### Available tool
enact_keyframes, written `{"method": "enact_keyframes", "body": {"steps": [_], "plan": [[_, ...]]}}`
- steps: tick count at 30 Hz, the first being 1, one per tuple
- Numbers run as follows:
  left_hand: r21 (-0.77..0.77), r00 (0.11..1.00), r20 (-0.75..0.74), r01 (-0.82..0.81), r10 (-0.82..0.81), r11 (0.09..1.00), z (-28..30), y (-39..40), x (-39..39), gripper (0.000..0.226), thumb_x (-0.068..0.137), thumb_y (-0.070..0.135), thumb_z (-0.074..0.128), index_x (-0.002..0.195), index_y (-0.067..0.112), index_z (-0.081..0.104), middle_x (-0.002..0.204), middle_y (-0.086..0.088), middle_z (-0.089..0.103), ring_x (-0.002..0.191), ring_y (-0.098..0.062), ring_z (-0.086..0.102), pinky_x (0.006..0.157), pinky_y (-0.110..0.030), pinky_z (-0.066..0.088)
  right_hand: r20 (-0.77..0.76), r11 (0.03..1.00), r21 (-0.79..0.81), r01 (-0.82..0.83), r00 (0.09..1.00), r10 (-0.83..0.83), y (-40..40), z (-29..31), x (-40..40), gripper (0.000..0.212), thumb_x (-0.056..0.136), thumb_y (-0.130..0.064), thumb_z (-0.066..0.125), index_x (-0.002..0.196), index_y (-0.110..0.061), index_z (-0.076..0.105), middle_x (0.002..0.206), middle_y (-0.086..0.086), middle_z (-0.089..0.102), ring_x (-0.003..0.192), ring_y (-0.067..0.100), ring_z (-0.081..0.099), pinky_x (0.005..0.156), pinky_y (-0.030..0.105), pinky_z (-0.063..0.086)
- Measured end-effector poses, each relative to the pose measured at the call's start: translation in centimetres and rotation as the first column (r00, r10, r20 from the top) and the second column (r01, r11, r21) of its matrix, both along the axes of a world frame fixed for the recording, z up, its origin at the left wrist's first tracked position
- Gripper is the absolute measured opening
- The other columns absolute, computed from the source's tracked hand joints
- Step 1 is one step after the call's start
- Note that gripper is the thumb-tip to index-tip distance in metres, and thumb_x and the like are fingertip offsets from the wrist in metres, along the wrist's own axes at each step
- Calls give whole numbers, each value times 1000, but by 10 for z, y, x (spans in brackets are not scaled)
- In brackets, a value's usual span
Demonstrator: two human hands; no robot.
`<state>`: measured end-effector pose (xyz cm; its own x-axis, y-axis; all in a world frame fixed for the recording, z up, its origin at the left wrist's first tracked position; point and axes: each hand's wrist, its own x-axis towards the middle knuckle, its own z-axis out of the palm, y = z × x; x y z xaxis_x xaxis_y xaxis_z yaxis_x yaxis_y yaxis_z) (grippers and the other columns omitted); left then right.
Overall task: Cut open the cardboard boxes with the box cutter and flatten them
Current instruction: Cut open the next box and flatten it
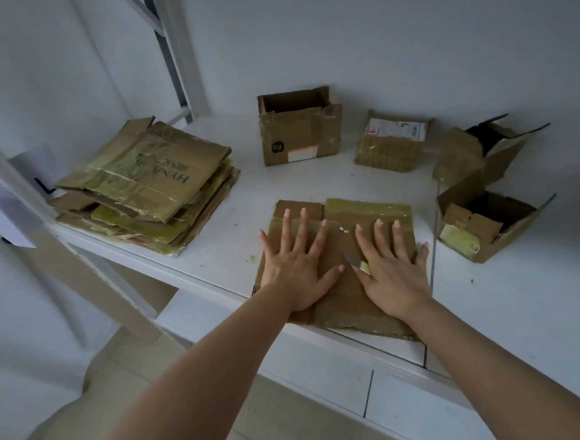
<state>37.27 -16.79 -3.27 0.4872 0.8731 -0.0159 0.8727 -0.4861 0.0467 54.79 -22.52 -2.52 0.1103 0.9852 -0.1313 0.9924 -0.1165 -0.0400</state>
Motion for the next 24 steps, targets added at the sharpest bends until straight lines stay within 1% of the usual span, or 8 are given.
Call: {"method": "enact_keyframes", "body": {"steps": [5,9,11,14,16,19,21,24], "plan": [[-57,1000,-21,-2,1,998,-2,5,2,80,81,80,4,148,40,-14,160,0,-16,144,-33,-20,106,-72,-3,-49,1000,-20,9,999,-10,3,-2,1,61,96,-58,15,149,-37,-10,158,-3,-17,144,25,-22,113,60,1],[-53,1000,-22,-5,4,999,-3,5,1,81,80,81,5,149,41,-9,161,2,-10,146,-32,-14,108,-68,5,-64,1000,-16,14,998,-15,2,1,1,61,97,-57,17,150,-37,-5,159,-4,-14,144,24,-20,114,58,2],[-62,1000,-1,-2,2,998,1,4,0,81,81,81,8,150,41,-6,161,3,-9,146,-31,-13,109,-67,5,-102,999,24,22,995,-19,0,4,0,59,98,-54,22,150,-36,3,160,-5,-8,146,21,-15,115,56,3],[-34,992,122,-21,25,999,9,0,-4,75,86,75,20,150,37,11,161,2,0,147,-26,-8,113,-62,6,-202,978,184,94,978,-56,-8,11,1,53,98,-40,37,148,-27,26,158,-1,16,147,20,3,118,48,9],[3,969,237,-77,74,997,15,-5,-9,70,89,68,30,147,29,23,160,-1,8,147,-25,-1,115,-58,8,-200,957,260,130,977,-78,-16,15,1,50,96,-33,44,145,-23,34,156,3,25,145,23,12,118,43,14],[7,945,274,-188,179,982,23,-9,-22,73,89,65,36,147,24,20,159,-5,11,147,-26,7,115,-57,12,-197,946,271,177,972,-126,-23,24,1,48,97,-31,42,144,-22,35,156,8,23,143,28,15,117,40,16],[-34,942,219,-252,254,967,28,-12,-33,79,86,71,35,147,25,18,158,-8,16,146,-29,12,113,-59,16,-205,956,220,196,967,-152,-27,30,0,46,98,-31,39,143,-23,34,156,10,19,143,30,14,115,42,19],[-132,938,140,-298,316,945,33,-21,-44,89,78,82,33,146,26,17,148,-8,35,138,-30,29,107,-60,26,-151,967,97,237,963,-221,-32,33,-1,48,97,-27,39,143,-23,28,157,15,5,144,38,4,113,51,20]]}}
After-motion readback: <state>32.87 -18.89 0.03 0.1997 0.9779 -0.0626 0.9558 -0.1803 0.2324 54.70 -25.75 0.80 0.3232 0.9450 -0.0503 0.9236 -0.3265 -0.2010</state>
